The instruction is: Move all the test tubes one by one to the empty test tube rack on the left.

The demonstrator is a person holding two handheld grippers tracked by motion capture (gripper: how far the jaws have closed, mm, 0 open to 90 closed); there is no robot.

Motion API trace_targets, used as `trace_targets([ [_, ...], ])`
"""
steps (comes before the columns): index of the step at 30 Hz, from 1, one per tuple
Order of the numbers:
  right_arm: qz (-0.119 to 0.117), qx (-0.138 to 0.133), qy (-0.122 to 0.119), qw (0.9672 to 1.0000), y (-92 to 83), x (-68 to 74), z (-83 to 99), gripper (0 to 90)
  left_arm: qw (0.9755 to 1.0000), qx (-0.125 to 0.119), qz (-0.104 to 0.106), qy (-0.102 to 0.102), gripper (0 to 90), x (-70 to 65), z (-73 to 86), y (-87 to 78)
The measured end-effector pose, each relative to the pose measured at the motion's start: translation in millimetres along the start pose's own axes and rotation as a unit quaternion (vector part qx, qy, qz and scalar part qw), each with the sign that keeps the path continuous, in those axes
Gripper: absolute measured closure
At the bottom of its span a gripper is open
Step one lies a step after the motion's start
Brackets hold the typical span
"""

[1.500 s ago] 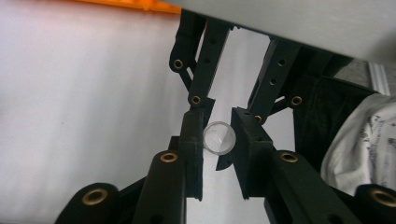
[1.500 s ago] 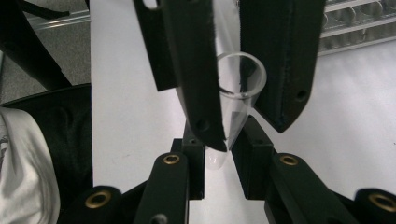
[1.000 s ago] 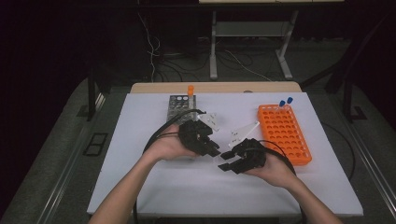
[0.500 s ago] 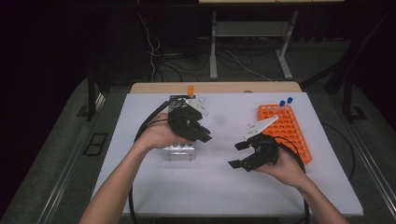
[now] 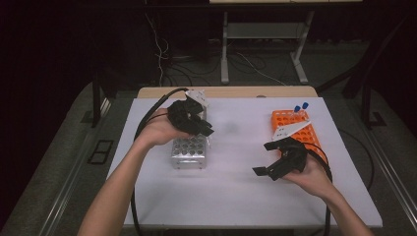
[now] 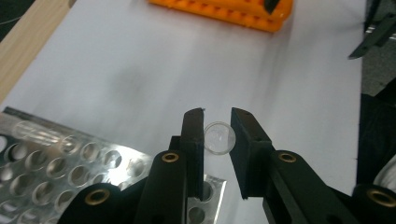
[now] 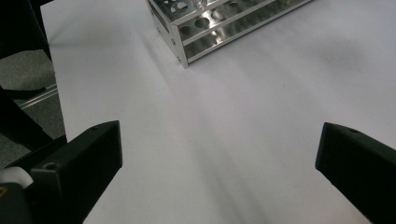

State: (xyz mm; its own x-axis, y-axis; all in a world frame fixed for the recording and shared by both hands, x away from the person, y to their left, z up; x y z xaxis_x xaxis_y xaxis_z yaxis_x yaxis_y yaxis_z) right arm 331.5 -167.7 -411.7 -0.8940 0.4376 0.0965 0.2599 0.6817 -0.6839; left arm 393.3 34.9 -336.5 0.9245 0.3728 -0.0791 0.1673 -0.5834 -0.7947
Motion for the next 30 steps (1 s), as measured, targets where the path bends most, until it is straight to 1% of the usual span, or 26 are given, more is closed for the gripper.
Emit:
trace_targets([
  [10,-0.004,0.006,0.004,1.0000,-2.7,-0.8,8.2,0.2,0.9994,-0.005,-0.029,-0.019,74.5,28.5,-6.6,-11.2],
  [16,-0.002,0.001,0.006,1.0000,-7.1,-0.5,9.7,0.2,0.9983,-0.006,-0.046,-0.036,74.5,46.7,-11.7,-13.4],
  [19,0.000,0.000,0.007,1.0000,-9.5,-0.9,12.4,0.2,0.9974,-0.014,-0.056,-0.045,74.5,56.1,-14.4,-14.5],
  [23,0.003,-0.005,0.012,0.9999,-12.9,-2.0,16.8,0.2,0.9955,-0.013,-0.074,-0.059,74.5,69.6,-15.5,-13.7],
  [27,0.006,-0.010,0.017,0.9998,-16.0,-3.1,21.6,0.2,0.9935,-0.017,-0.083,-0.076,74.4,81.9,-16.3,-11.5],
  [30,0.007,-0.013,0.021,0.9997,-18.6,-3.9,25.5,0.2,0.9925,-0.017,-0.086,-0.084,74.5,90.1,-14.8,-8.6],
])
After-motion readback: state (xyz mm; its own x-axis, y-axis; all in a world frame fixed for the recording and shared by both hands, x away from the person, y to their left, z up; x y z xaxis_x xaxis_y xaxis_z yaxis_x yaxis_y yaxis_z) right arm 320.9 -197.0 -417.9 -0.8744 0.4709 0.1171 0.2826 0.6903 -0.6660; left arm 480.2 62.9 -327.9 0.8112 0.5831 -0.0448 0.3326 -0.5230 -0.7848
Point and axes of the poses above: each handheld gripper's, and its own axes: y roughly forward along the jaws, z roughly out of its underside, x roughly to its left, the point moved 8 cm from there along y, roughly forward along the jaws, and after that the axes turned 6 degrees about -y, right-handed, at the moved point
